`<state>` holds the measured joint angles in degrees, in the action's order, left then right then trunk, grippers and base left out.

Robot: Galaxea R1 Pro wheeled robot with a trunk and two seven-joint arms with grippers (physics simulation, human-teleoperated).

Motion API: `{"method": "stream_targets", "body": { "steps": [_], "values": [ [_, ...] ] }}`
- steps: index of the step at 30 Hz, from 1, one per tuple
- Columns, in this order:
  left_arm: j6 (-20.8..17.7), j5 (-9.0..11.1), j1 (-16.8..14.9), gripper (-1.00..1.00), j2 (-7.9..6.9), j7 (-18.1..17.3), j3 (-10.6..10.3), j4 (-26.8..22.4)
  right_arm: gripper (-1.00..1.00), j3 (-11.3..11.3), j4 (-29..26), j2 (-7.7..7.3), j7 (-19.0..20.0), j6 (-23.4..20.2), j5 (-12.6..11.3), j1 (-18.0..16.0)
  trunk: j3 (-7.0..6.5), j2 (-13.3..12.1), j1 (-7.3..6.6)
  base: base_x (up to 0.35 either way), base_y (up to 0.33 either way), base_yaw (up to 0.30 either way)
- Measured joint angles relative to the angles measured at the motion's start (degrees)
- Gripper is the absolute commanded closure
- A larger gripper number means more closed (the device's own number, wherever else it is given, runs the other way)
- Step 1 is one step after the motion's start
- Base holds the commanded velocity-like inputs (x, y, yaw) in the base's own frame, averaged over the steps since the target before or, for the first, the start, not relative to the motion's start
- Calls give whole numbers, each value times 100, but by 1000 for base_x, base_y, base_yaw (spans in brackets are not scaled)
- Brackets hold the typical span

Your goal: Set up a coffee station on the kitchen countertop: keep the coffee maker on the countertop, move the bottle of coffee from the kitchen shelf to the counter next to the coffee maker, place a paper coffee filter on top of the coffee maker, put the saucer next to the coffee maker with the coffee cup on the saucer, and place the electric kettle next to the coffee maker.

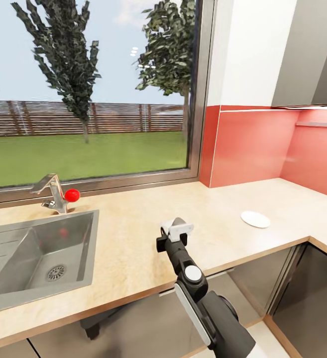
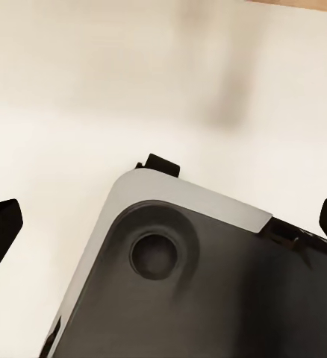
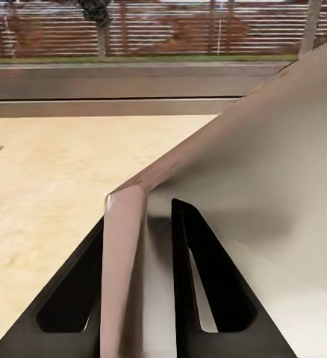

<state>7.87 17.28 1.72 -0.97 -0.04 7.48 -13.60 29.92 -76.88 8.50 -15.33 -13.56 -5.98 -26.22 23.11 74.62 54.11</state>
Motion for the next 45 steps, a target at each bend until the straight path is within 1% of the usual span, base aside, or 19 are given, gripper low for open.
{"method": "stream_targets", "body": {
  "steps": [5, 9, 12, 18, 45],
  "values": [
    [0, 0, -1, -100, 0, -5, 0, 0, 100, 8, -19, -2, 0, -1, 0, 0, 0, 0, 2, -167, 0, 0],
    [0, 0, 0, -100, 0, -4, 1, 0, 100, 144, -187, -3, 0, -1, 0, 4, 0, 0, 3, -283, 0, 0],
    [0, -2, 0, -100, 1, -5, 3, 0, 100, 321, -409, -8, -6, -6, 0, 16, 0, 0, 1, -161, 0, 0],
    [0, 1, 0, -100, 0, -4, -7, 0, 100, 359, -478, -10, -5, -14, 0, 21, 0, 0, 0, -23, 0, 0],
    [-9, 1, 0, -100, 7, 4, -17, 0, 100, 360, -505, -13, 0, -10, 0, 27, -485, -1082, -593, 0, 0, 0]
  ]
}}
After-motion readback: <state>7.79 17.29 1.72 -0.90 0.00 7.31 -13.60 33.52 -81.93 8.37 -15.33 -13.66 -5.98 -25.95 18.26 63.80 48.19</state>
